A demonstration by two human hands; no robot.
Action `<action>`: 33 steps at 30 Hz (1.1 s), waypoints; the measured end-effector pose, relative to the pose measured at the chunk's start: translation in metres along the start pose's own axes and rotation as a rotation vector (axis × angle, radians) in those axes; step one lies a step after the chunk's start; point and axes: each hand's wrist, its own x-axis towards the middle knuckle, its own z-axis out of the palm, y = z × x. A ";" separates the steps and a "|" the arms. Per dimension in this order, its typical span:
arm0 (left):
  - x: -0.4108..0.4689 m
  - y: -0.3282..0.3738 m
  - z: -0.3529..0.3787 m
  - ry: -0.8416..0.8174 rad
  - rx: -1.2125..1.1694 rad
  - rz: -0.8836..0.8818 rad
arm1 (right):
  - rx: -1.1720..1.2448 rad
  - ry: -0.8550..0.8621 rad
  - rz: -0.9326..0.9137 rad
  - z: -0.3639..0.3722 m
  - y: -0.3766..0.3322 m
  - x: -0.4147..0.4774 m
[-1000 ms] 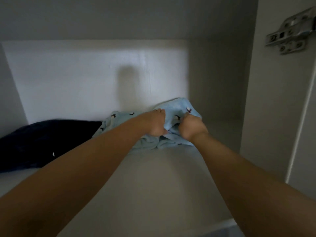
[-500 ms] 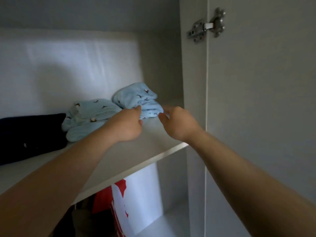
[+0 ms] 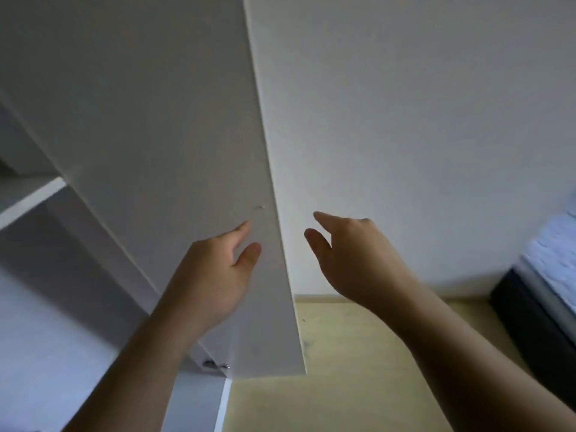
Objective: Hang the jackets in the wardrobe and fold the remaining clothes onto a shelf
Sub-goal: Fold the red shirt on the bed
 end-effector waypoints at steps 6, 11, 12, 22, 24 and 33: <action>0.002 0.149 0.166 -0.283 -0.109 0.228 | -0.044 0.145 0.346 -0.095 0.184 -0.093; -0.008 0.291 0.298 -0.423 -0.198 0.321 | -0.061 0.225 0.573 -0.174 0.320 -0.172; -0.013 0.319 0.324 -0.452 -0.213 0.341 | -0.062 0.234 0.615 -0.188 0.346 -0.188; -0.045 0.537 0.525 -0.817 -0.255 0.451 | -0.059 0.281 0.941 -0.295 0.567 -0.287; -0.040 0.572 0.566 -0.852 -0.250 0.475 | -0.069 0.307 0.973 -0.312 0.614 -0.294; 0.006 0.743 0.778 -1.063 -0.193 0.575 | -0.130 0.240 1.172 -0.401 0.828 -0.297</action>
